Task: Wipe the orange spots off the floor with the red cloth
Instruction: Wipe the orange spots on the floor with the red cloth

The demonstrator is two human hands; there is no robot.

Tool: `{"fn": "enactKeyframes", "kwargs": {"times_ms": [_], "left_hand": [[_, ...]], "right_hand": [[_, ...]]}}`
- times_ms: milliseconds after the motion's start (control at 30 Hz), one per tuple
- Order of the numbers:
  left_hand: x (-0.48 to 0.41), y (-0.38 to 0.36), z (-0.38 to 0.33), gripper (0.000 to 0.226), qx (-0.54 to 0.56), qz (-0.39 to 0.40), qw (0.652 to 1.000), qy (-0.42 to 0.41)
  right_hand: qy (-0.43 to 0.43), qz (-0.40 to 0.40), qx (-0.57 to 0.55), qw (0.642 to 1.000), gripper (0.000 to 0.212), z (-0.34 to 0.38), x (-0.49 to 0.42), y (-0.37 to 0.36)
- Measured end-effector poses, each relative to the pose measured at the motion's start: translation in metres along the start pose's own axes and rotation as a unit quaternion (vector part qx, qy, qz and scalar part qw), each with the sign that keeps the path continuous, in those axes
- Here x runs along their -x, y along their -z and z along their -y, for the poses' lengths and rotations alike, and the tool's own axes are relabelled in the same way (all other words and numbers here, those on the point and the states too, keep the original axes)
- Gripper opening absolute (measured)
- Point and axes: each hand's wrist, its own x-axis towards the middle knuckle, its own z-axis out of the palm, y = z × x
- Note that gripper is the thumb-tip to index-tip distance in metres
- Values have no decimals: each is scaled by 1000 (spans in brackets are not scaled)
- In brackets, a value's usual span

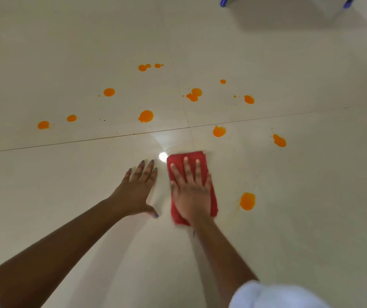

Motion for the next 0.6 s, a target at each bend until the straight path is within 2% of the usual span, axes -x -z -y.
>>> {"fn": "enactKeyframes", "kwargs": {"times_ms": [67, 133, 167, 200, 267, 333, 367, 433, 500, 533, 600], "left_hand": [[-1, 1, -11, 124, 8, -11, 1000, -8], [-5, 0, -26, 125, -2, -17, 999, -45], [-8, -2, -35, 126, 0, -15, 998, -63], [-13, -5, -47, 127, 4, -9, 997, -82], [-21, -10, -67, 129, 4, -2, 995, -103], [-28, -12, -80, 130, 2, -1, 996, -92], [-30, -13, -82, 131, 0, 1, 996, -85], [-32, -16, -82, 132, 0, 0, 997, -79], [-33, -15, -82, 133, 2, 0, 997, -78], [-33, -14, -82, 133, 4, 2, 997, -79], [-32, -13, -83, 134, 2, 3, 997, -76]], "right_hand": [[-106, 3, -13, 994, 60, -47, -8, 0], [-249, -51, -34, 967, 59, -77, 27, -7], [-288, -87, -28, 953, 58, -76, 52, -9], [-285, -88, -31, 954, 57, -69, 79, -8], [-197, -63, -23, 978, 55, -50, 105, -13], [-98, -48, -9, 994, 53, -61, 80, -11], [-85, -60, -1, 995, 52, -76, 59, -8], [-127, -45, 18, 991, 50, -118, 23, 2], [-225, -6, -3, 974, 49, -162, 20, 7], [-275, -7, -25, 961, 49, -173, 33, 7], [-363, -65, -37, 929, 50, -161, 72, 1]]}}
